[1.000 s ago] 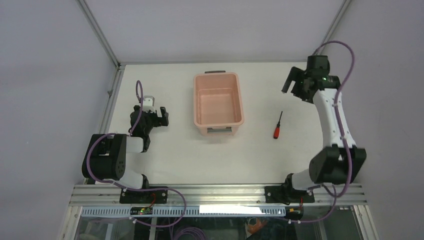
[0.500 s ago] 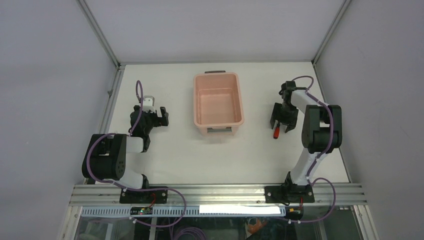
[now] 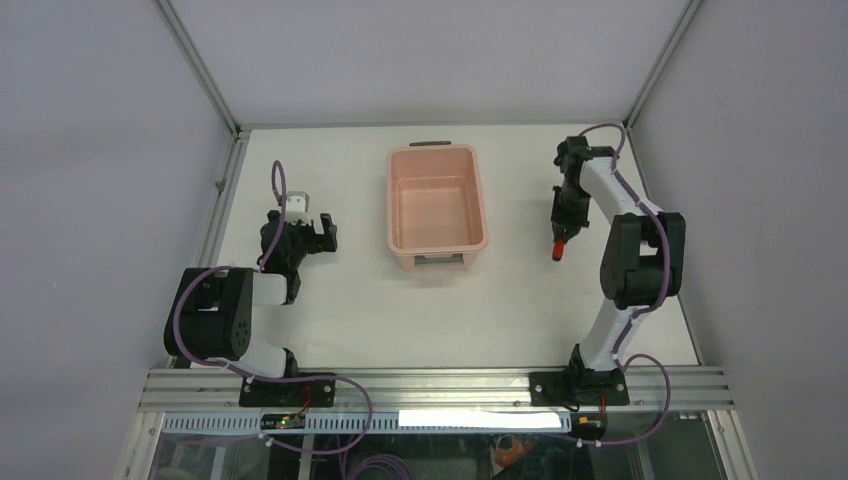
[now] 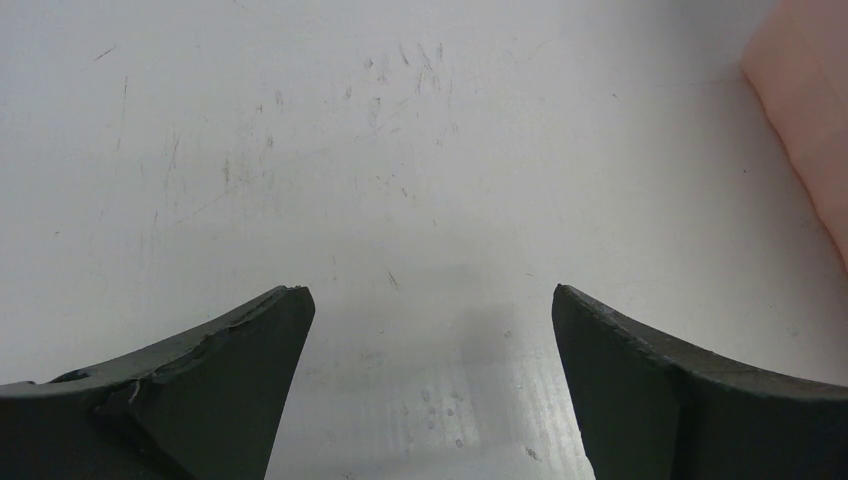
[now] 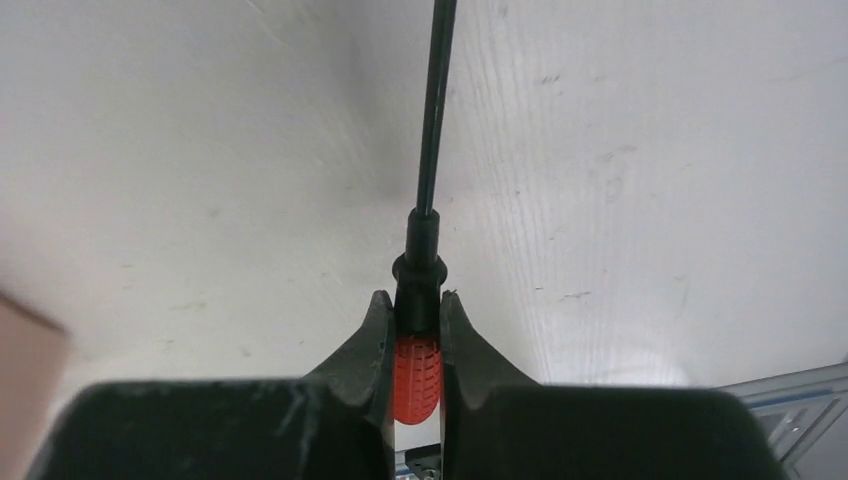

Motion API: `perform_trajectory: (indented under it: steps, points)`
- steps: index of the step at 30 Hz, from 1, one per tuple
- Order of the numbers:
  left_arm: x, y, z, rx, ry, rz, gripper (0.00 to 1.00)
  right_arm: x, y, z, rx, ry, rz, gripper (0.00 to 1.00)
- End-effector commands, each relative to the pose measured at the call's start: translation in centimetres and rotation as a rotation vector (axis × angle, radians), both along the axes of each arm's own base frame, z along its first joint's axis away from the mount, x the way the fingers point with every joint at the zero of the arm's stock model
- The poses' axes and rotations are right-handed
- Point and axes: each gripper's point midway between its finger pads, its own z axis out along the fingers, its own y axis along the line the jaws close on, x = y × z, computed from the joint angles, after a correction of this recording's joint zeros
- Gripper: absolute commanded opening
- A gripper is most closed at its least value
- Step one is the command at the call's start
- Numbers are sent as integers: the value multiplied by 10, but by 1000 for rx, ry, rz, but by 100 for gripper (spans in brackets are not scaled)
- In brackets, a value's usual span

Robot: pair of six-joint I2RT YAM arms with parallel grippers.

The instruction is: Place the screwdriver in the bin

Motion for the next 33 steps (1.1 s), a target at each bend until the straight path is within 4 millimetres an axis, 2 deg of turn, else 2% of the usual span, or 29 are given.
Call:
perform_trajectory:
  steps: [1, 3, 6, 8, 11, 13, 16, 18, 20, 24, 28, 33]
  points:
    - [13, -2, 22, -18, -79, -16, 99, 20, -2, 104, -14, -138, 46, 0]
    - [13, -2, 22, -17, -80, -15, 99, 32, 0, 139, -7, -199, 51, 0]
    - [12, -2, 21, -18, -78, -16, 99, 46, 11, 171, 31, -285, 45, 0]
    - [13, -2, 22, -18, -79, -16, 99, 58, 33, 189, 77, -362, 66, 0]
    - [13, -2, 22, -18, -80, -16, 99, 79, 87, 213, 153, -515, 136, 0]
    - [13, -2, 22, -18, -80, -16, 99, 88, 140, 227, 213, -617, 215, 0]
    - [13, -2, 22, -18, -79, -16, 99, 94, 204, 236, 233, -723, 325, 0]
    - [12, -2, 22, -18, -78, -16, 99, 97, 233, 220, 168, -737, 386, 0]
    - [13, -2, 22, -18, -79, -16, 99, 98, 252, 200, 109, -723, 424, 0]
    - [13, -2, 22, -17, -79, -16, 99, 96, 285, 122, 70, -570, 485, 0]
    - [13, -2, 22, -18, -79, -15, 99, 90, 294, 63, 11, -468, 493, 0]
    - [13, -2, 22, -18, -79, -16, 99, 80, 297, 15, 21, -419, 465, 0]
